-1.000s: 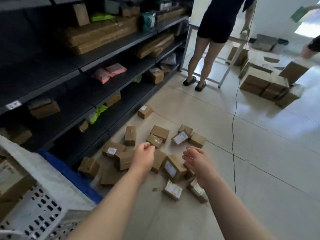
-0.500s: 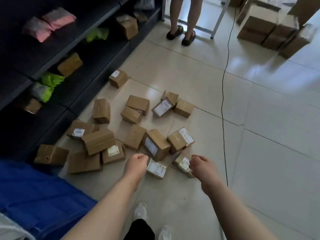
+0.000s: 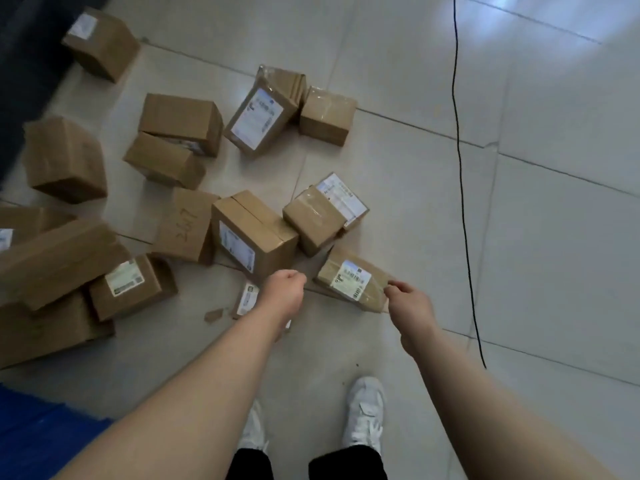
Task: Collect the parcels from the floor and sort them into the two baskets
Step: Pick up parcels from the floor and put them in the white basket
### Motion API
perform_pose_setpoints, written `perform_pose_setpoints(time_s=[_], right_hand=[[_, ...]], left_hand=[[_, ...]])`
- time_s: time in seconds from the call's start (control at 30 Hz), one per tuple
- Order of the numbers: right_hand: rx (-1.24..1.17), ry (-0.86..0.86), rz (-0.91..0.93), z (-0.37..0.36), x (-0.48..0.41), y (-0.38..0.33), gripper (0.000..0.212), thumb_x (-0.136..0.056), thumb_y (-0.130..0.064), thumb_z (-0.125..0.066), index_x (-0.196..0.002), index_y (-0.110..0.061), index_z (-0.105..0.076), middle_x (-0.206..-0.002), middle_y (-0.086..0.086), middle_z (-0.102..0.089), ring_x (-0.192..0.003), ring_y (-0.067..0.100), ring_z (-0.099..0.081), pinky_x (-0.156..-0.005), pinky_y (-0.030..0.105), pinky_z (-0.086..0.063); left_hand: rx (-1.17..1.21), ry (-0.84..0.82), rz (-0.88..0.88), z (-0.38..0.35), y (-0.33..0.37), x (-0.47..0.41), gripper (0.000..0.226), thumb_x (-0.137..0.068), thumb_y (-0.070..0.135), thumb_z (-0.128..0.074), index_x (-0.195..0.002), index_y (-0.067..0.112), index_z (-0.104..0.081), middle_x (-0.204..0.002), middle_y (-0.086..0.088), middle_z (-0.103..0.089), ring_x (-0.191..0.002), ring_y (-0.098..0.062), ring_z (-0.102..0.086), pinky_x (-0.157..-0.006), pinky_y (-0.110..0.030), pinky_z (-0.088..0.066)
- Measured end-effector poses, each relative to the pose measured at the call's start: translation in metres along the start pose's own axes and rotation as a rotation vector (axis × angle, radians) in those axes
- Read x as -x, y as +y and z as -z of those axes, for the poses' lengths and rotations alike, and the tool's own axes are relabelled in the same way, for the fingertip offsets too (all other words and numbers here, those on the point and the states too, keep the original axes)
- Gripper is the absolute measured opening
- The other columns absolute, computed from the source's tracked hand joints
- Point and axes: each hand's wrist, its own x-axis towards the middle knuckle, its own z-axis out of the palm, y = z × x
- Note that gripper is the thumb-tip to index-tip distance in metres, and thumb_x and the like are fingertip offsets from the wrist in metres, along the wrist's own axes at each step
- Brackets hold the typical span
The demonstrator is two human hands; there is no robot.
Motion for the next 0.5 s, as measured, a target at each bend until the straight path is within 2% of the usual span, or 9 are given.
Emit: perform_pose_setpoints(time_s=[0.03,0.1,0.2,0.3,0.4,0.43,0.5], right_hand=[[0.019,-0.005,-0.003,-0.003,-0.023,0.012,0.033,-0.096,-0.013,-0.05,-0.127,-0.009,-0.061,-0.114,0.01,-0.067,-0.097,0.023,-0.062,-0.08,0.032,-0.049],[0.049,-0.017,0.002,-0.009,-0.062,0.033,0.042,-0.096,-0.014,-0.049,-0.138,-0.01,-0.053,-0.126,0.009,-0.063,-0.101,0.021,-0.061,-0.081,0.029,-0.047],[0.046,-0.037,-0.001,-0.016,-0.106,0.059,0.039,-0.096,-0.01,-0.046,-0.134,-0.014,-0.052,-0.122,0.001,-0.062,-0.093,0.017,-0.06,-0.072,0.024,-0.046],[0.034,-0.069,-0.064,-0.024,-0.137,0.077,0.024,-0.096,-0.011,-0.046,-0.119,-0.018,-0.049,-0.106,0.004,-0.063,-0.072,0.012,-0.056,-0.052,0.02,-0.04],[-0.004,-0.076,-0.136,-0.032,-0.152,0.087,0.016,-0.097,-0.013,-0.047,-0.113,-0.015,-0.049,-0.08,-0.001,-0.052,-0.057,0.009,-0.044,-0.038,0.015,-0.035],[-0.022,-0.062,-0.139,-0.033,-0.152,0.087,0.014,-0.097,-0.012,-0.047,-0.109,-0.014,-0.054,-0.076,-0.002,-0.053,-0.055,0.009,-0.045,-0.035,0.014,-0.035],[-0.03,-0.008,-0.137,-0.034,-0.149,0.087,0.014,-0.094,-0.016,-0.048,-0.099,-0.012,-0.06,-0.079,0.0,-0.058,-0.062,0.013,-0.051,-0.045,0.018,-0.039]], left_hand=[[-0.027,-0.005,-0.009,-0.013,-0.005,-0.019,0.024,-0.097,0.02,-0.046,-0.116,0.02,-0.061,-0.107,-0.005,-0.059,-0.098,-0.022,-0.054,-0.071,-0.026,-0.041],[-0.085,-0.007,-0.04,-0.037,-0.016,-0.057,0.036,-0.099,0.021,-0.047,-0.134,0.017,-0.054,-0.135,-0.006,-0.054,-0.122,-0.024,-0.05,-0.094,-0.029,-0.041],[-0.203,-0.006,-0.075,-0.067,-0.032,-0.107,0.046,-0.099,0.02,-0.045,-0.145,0.012,-0.043,-0.15,-0.007,-0.041,-0.137,-0.024,-0.039,-0.11,-0.029,-0.031],[-0.259,-0.014,-0.079,-0.089,-0.044,-0.144,0.05,-0.099,0.017,-0.043,-0.149,0.011,-0.036,-0.154,-0.007,-0.036,-0.14,-0.023,-0.034,-0.113,-0.029,-0.026],[-0.263,-0.026,-0.104,-0.101,-0.055,-0.164,0.047,-0.098,0.014,-0.044,-0.145,0.01,-0.043,-0.149,-0.008,-0.044,-0.136,-0.023,-0.041,-0.111,-0.027,-0.03],[-0.254,-0.015,-0.112,-0.101,-0.057,-0.164,0.046,-0.098,0.015,-0.045,-0.143,0.01,-0.045,-0.147,-0.007,-0.046,-0.134,-0.022,-0.043,-0.107,-0.025,-0.031],[-0.215,0.042,-0.12,-0.098,-0.057,-0.157,0.045,-0.097,0.021,-0.048,-0.141,0.014,-0.047,-0.143,-0.008,-0.049,-0.129,-0.023,-0.046,-0.103,-0.025,-0.033]])
